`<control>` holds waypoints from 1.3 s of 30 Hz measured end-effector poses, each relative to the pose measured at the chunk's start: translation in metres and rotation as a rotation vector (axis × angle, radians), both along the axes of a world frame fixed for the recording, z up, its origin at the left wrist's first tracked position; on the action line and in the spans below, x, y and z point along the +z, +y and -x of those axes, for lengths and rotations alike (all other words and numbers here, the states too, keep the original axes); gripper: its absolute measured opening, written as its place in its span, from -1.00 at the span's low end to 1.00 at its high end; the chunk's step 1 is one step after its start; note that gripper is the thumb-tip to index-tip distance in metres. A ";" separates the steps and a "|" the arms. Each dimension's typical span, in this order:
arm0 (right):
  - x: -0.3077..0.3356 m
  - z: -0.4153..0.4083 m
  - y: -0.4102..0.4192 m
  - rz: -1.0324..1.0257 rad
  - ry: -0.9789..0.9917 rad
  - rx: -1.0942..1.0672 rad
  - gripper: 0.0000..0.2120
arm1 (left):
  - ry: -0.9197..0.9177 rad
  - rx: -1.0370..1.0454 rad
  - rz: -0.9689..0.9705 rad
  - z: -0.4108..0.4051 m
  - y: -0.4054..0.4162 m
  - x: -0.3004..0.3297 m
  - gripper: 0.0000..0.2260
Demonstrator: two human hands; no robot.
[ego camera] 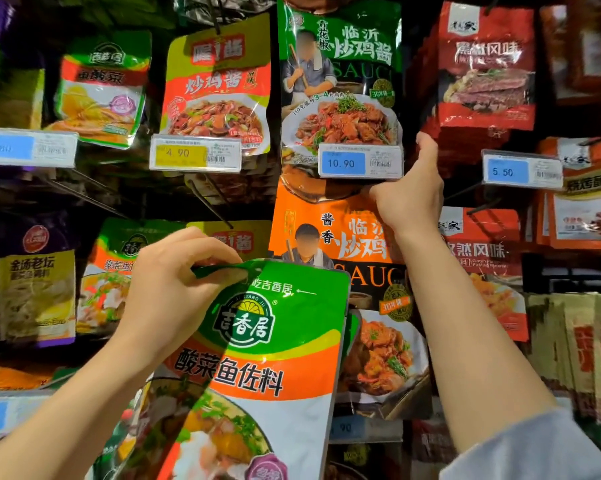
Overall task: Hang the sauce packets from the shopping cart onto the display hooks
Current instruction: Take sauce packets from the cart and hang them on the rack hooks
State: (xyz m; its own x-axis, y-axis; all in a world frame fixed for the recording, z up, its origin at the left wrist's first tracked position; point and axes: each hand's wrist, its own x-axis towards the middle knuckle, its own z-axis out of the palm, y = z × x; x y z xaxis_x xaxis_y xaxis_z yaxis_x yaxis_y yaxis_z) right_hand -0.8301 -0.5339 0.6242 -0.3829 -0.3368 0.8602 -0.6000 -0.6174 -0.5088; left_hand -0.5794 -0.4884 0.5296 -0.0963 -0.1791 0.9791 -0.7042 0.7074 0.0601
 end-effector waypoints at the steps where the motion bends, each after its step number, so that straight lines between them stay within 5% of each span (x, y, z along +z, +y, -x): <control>1: 0.001 0.003 -0.001 0.005 -0.010 0.048 -0.17 | -0.014 -0.009 -0.002 0.000 0.001 0.001 -0.88; 7: 0.016 0.018 -0.008 -0.016 0.029 0.286 -0.06 | -0.076 -0.090 0.043 0.008 0.013 0.021 -0.92; 11: 0.012 0.023 -0.014 0.056 0.113 0.390 -0.17 | -0.135 -0.051 0.099 0.033 0.003 0.039 -0.92; 27: 0.011 0.025 -0.032 0.210 0.317 0.144 -0.40 | -0.050 0.051 0.063 0.055 -0.048 0.057 -0.86; 35: -0.009 0.027 -0.045 0.187 0.203 0.238 -0.16 | -0.056 0.038 0.108 0.051 -0.046 0.050 -0.88; 39: -0.019 0.025 -0.040 0.166 0.211 0.193 -0.27 | -0.033 -0.009 0.093 0.045 -0.033 0.044 -0.90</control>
